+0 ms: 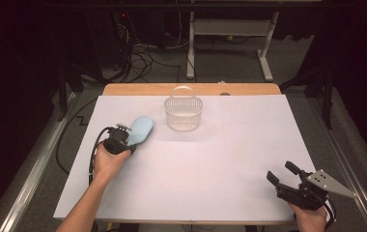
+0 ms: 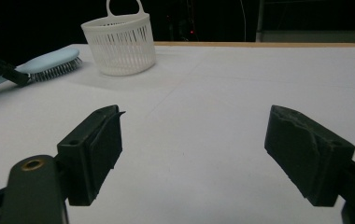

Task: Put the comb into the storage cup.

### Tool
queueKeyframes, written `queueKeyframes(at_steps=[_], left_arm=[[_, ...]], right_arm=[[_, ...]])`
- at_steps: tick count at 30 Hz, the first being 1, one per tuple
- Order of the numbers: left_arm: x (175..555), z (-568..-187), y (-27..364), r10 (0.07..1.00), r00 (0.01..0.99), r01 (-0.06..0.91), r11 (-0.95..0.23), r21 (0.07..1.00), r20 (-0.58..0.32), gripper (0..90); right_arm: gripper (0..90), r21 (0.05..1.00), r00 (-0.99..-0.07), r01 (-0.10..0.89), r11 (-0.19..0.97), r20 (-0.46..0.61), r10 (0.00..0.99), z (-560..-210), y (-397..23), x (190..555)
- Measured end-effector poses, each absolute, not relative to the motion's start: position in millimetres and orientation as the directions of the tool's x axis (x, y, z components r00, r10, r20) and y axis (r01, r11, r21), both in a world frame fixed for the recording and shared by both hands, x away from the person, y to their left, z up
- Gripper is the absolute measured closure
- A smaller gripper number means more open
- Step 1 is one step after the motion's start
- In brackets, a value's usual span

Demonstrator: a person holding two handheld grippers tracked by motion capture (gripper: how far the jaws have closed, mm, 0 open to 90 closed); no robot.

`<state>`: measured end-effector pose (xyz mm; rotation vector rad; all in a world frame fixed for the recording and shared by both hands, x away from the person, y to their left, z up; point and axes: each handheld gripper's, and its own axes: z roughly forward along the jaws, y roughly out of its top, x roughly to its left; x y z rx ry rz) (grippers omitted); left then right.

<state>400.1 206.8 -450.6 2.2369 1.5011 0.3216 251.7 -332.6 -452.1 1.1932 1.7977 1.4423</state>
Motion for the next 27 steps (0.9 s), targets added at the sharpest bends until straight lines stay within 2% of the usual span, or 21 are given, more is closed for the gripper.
queueKeyframes(at_steps=[27], left_arm=[[377,-431,200,0.885,0.462,0.754,-0.363,0.547,-0.050,68.6]], right_arm=[[19.7,0.952,-0.461,0.303,0.036,0.114,0.880,-452,-332,252]])
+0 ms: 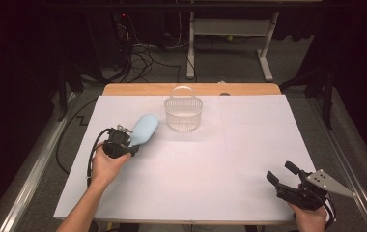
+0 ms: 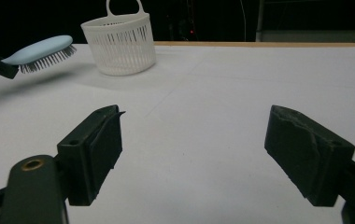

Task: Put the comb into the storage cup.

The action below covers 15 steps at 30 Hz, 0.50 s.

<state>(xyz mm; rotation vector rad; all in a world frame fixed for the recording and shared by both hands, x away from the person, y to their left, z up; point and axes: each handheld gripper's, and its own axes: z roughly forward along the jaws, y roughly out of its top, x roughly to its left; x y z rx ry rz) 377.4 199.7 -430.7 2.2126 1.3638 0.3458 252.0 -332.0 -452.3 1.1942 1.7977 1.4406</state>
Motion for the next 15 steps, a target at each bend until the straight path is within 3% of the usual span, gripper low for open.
queueKeyframes(at_steps=[15], left_arm=[[361,-422,192,0.857,0.511,0.707,-0.377,0.598,-0.063,68.6]], right_arm=[[19.7,0.953,-0.459,0.300,0.033,0.114,0.881,-452,-331,253]])
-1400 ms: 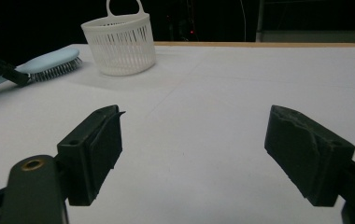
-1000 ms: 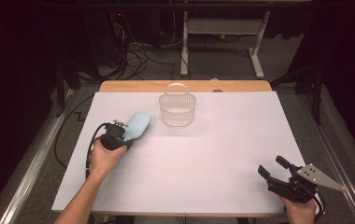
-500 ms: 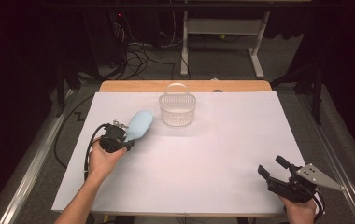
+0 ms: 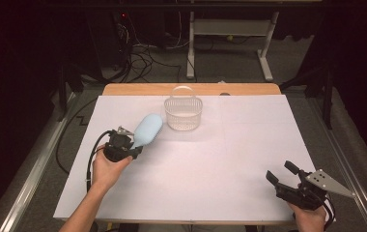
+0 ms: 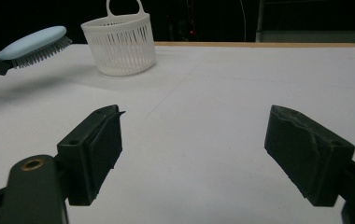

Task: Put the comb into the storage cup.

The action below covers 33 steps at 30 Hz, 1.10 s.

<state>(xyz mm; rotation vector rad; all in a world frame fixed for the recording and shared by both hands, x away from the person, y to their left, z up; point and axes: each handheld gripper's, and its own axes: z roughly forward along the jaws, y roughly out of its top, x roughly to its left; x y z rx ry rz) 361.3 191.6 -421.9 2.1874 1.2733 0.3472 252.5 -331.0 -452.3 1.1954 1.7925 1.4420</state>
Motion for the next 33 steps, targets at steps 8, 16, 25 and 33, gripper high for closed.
queueKeyframes(at_steps=[8,16,25,33], left_arm=[[351,-422,187,0.842,0.534,0.690,-0.378,0.618,-0.081,68.6],[339,-421,183,0.826,0.556,0.668,-0.376,0.642,-0.096,68.6],[331,-422,178,0.811,0.577,0.650,-0.383,0.656,-0.098,68.6],[323,-423,171,0.795,0.599,0.630,-0.397,0.667,-0.093,68.6]], right_arm=[[19.7,0.954,-0.462,0.300,0.031,0.117,0.879,-452,-331,253],[19.7,0.951,-0.469,0.305,0.038,0.115,0.876,-452,-330,254],[19.7,0.952,-0.473,0.304,0.039,0.115,0.873,-452,-329,254],[19.7,0.953,-0.483,0.299,0.048,0.108,0.869,-452,-328,254]])
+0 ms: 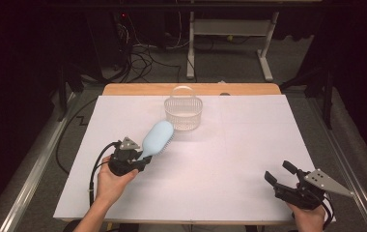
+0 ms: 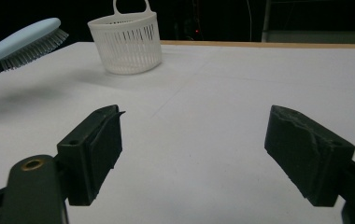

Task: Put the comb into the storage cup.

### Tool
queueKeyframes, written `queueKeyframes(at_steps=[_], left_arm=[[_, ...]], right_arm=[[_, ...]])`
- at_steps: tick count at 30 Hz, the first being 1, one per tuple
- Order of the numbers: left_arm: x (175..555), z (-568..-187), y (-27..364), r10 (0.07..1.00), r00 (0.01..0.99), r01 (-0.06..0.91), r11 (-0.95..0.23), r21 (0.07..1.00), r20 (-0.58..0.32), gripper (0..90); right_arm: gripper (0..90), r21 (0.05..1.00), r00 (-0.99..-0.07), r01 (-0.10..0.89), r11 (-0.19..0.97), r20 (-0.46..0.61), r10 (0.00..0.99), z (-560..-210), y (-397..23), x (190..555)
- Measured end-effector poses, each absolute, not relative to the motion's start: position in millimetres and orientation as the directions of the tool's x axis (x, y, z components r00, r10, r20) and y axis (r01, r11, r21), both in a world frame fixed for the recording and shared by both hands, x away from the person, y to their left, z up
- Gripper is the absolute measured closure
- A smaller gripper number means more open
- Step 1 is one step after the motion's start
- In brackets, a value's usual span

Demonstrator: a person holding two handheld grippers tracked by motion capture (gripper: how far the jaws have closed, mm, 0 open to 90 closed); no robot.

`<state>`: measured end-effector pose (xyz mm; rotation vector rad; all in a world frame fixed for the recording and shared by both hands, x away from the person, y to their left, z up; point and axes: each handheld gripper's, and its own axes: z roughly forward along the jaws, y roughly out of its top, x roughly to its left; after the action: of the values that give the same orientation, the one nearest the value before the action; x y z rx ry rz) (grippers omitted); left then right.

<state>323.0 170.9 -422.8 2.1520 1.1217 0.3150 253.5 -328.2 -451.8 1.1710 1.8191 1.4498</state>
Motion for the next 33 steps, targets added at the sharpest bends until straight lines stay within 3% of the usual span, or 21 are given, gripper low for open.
queueKeyframes(at_steps=[33], left_arm=[[303,-416,139,0.732,0.678,0.553,-0.447,0.703,-0.067,68.6]], right_arm=[[18.7,0.960,-0.572,0.274,0.065,0.108,0.813,-446,-295,255]])
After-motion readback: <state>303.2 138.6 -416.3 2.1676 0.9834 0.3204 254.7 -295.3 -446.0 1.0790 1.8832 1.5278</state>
